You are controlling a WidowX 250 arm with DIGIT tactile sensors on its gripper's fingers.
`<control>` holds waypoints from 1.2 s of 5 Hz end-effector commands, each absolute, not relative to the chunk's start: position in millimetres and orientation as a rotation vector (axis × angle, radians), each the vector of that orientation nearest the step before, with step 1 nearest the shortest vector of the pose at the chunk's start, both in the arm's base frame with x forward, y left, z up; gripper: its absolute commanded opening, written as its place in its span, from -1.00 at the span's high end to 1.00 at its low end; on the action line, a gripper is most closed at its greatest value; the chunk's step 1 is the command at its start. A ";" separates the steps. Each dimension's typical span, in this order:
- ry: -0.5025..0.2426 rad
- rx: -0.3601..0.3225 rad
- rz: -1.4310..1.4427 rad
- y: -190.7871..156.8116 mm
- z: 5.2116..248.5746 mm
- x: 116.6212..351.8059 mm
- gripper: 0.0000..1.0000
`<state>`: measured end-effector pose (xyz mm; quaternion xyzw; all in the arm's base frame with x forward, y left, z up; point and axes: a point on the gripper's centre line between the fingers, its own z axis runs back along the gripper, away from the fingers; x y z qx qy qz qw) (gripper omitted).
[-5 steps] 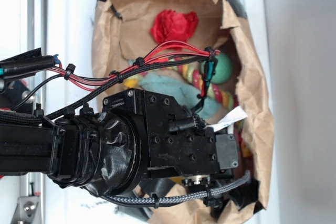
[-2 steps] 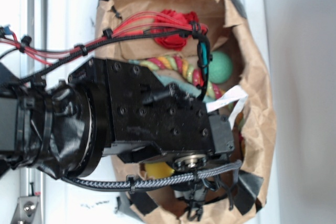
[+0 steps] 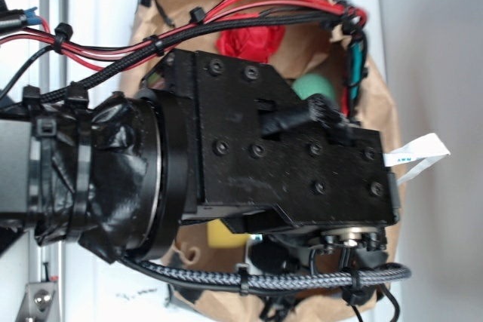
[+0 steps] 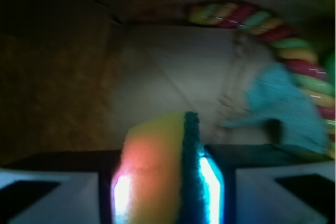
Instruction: Grab the green sponge.
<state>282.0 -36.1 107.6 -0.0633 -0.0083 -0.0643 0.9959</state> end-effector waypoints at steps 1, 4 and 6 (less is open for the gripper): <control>-0.177 0.047 -0.087 5.1 141.8 284.5 1.00; -0.339 0.032 -0.063 9.9 191.9 278.5 1.00; -0.309 0.093 -0.059 -4.9 198.1 285.2 1.00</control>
